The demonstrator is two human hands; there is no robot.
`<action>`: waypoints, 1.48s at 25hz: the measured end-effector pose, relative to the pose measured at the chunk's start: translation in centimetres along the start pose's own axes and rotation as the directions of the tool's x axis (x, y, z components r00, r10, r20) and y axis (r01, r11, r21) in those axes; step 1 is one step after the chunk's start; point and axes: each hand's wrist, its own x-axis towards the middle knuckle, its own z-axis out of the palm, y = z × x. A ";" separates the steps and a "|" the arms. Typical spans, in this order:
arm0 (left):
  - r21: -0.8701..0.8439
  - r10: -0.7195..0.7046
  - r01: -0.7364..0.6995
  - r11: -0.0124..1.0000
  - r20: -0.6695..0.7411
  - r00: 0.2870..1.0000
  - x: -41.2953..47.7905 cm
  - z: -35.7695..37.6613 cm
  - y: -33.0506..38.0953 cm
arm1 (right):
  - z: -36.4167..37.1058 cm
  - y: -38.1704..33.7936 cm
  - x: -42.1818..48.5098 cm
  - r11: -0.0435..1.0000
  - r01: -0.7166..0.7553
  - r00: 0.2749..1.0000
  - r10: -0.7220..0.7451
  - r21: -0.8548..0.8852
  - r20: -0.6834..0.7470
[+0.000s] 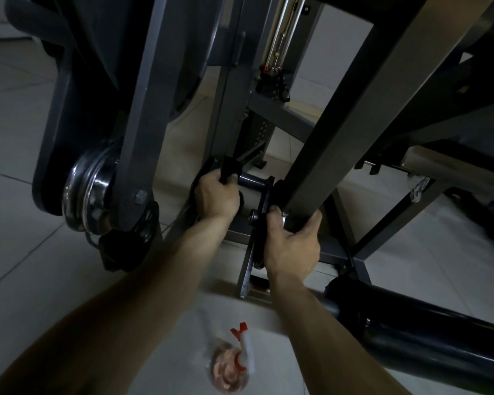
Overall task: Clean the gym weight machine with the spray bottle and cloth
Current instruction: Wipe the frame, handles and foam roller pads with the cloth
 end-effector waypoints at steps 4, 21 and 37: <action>0.508 0.179 -0.215 0.834 0.119 0.977 1.1 -0.2 2.8 | -0.1 0.3 0.2 1.000 0.021 1.000 -0.021 -0.008 0.015; -0.449 -0.520 0.796 0.406 0.603 0.605 2.0 -0.5 -0.9 | 0.1 0.3 0.1 1.000 0.009 1.000 -0.009 -0.020 0.008; 0.064 0.270 -0.283 0.957 0.163 0.949 2.9 0.5 -0.4 | 0.5 1.4 0.4 0.999 0.032 0.999 -0.032 -0.031 0.004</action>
